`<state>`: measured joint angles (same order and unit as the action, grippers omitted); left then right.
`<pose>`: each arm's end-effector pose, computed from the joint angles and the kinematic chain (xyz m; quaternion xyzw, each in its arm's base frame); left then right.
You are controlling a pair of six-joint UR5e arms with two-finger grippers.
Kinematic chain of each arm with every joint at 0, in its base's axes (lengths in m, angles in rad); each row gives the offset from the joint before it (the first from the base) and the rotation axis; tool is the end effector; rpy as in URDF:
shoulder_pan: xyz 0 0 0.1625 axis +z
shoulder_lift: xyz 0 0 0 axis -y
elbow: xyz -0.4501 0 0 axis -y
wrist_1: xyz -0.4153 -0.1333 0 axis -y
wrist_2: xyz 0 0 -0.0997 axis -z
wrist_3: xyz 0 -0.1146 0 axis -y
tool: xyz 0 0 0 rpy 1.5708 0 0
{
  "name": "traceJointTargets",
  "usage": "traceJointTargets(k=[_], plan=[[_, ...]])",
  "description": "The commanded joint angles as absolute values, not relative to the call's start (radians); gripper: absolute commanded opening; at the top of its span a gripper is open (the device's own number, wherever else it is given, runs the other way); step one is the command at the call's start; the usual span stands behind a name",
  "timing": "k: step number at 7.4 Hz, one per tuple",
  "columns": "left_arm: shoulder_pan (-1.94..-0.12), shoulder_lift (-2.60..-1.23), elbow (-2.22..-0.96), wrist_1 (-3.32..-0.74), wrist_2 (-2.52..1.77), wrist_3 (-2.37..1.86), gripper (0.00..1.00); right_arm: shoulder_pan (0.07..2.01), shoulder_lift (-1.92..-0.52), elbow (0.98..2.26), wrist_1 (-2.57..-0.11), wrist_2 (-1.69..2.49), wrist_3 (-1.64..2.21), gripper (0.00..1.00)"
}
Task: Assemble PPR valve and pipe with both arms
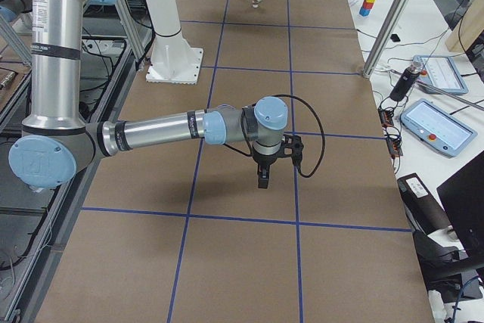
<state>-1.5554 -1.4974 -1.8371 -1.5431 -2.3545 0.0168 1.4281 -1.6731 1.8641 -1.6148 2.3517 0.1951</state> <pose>-0.0449 -0.4870 0.5954 0.0765 0.3805 0.0463 0.9204 -0.0151 -0.4750 0.5973 0.0031 -0.3856 -0.0038 0.9227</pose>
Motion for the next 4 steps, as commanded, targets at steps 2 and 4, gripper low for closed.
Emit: traceJointTargets(k=[2, 4], plan=[[-1.554, -1.49, -1.826, -1.542, -2.353, 0.003, 1.0, 1.428, -1.678, 1.858, -1.563, 2.353, 0.193, 1.0], [-1.552, -1.485, -1.832, -1.545, -2.355, 0.005, 1.0, 1.404, -1.678, 1.858, -1.522, 2.356, 0.19, 1.0]])
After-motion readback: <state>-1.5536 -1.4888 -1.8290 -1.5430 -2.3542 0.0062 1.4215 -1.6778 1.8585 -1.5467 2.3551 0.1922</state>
